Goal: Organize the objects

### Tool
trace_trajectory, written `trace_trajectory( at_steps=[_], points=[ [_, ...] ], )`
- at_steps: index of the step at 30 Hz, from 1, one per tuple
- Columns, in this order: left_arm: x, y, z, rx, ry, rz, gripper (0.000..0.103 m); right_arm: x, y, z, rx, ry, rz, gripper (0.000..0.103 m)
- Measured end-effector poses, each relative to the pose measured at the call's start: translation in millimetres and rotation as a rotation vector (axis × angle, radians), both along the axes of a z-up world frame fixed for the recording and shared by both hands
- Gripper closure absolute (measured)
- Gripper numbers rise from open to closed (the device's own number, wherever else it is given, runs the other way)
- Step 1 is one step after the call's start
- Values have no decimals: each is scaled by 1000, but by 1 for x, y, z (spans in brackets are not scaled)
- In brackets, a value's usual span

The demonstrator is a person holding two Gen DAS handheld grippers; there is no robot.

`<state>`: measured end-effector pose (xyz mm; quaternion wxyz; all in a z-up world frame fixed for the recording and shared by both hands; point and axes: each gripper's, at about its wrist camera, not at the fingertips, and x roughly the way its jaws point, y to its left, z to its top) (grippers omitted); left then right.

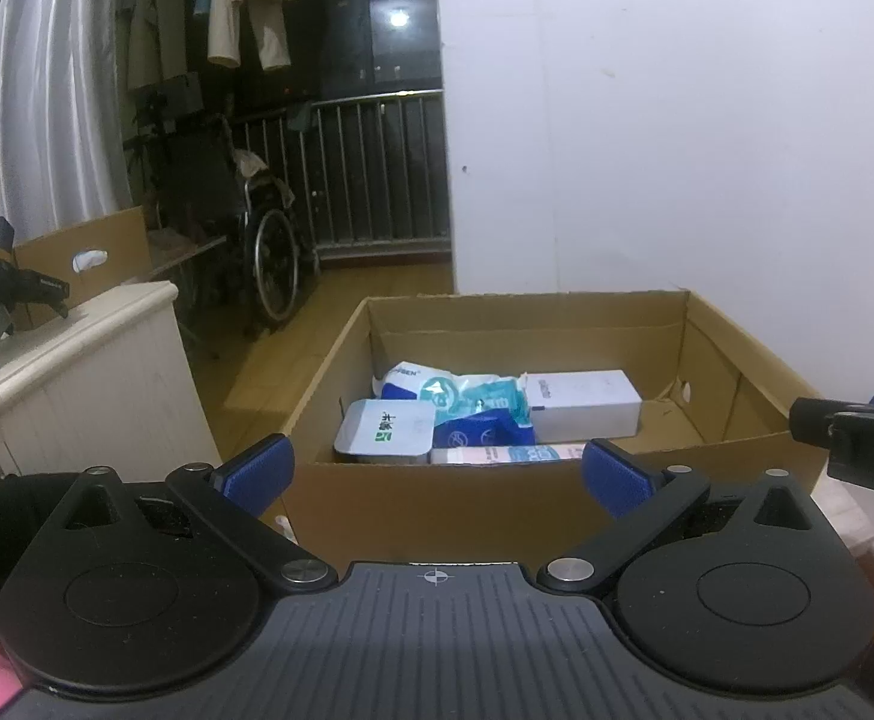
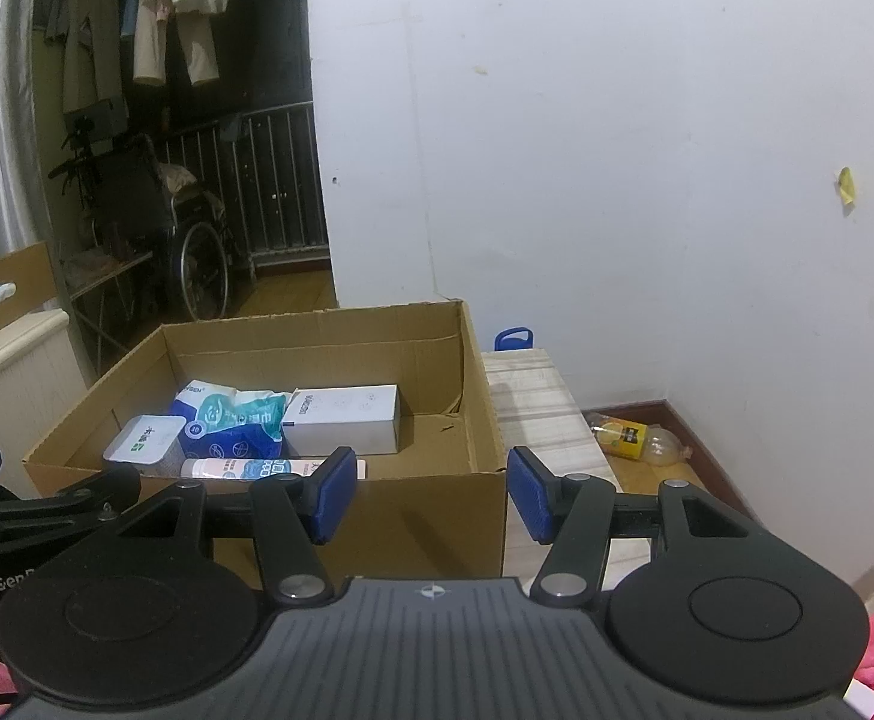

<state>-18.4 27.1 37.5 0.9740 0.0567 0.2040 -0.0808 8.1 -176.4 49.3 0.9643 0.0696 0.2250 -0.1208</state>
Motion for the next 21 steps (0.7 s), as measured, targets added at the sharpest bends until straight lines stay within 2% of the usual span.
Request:
trace_trajectory(
  at_steps=[21],
  points=[
    [0,3,0,-10,4,2,0,0,0,0,-1,-2,0,44]
  ],
)
